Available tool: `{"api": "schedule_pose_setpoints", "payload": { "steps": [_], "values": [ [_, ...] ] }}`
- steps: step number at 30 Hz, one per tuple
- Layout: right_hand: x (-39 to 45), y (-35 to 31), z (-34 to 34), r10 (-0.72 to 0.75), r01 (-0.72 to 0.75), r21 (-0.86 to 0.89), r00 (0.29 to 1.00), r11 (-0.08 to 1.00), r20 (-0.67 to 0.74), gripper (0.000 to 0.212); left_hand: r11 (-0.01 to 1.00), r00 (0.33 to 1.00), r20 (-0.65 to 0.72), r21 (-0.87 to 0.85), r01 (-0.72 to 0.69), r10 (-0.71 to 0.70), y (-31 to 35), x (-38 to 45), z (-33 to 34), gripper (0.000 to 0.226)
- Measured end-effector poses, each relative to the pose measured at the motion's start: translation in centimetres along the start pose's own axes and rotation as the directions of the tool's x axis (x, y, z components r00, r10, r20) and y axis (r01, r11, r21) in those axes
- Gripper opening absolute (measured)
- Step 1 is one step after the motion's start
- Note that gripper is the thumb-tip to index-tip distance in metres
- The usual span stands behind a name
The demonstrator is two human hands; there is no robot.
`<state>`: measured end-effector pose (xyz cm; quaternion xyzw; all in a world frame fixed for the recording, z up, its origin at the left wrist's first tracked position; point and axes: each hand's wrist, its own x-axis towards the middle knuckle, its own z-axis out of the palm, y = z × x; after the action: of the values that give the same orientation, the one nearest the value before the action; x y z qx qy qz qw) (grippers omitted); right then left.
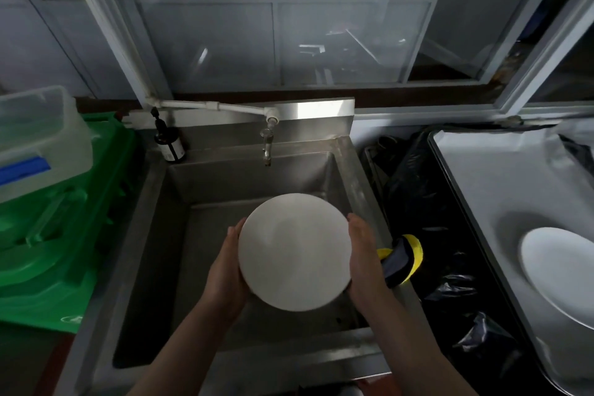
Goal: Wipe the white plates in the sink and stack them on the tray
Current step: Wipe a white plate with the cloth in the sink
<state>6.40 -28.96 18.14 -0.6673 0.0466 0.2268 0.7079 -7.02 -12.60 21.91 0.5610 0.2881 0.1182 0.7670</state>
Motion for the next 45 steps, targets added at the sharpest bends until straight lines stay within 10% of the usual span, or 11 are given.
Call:
{"api": "schedule_pose_setpoints", "payload": {
  "steps": [45],
  "values": [
    [0.1,-5.7,-48.6,-0.127,0.091,-0.09,0.806,0.992,-0.579,0.031,0.989,0.952,0.277,0.11,0.101,-0.128,-16.7,-2.3,48.8,0.061]
  ]
}}
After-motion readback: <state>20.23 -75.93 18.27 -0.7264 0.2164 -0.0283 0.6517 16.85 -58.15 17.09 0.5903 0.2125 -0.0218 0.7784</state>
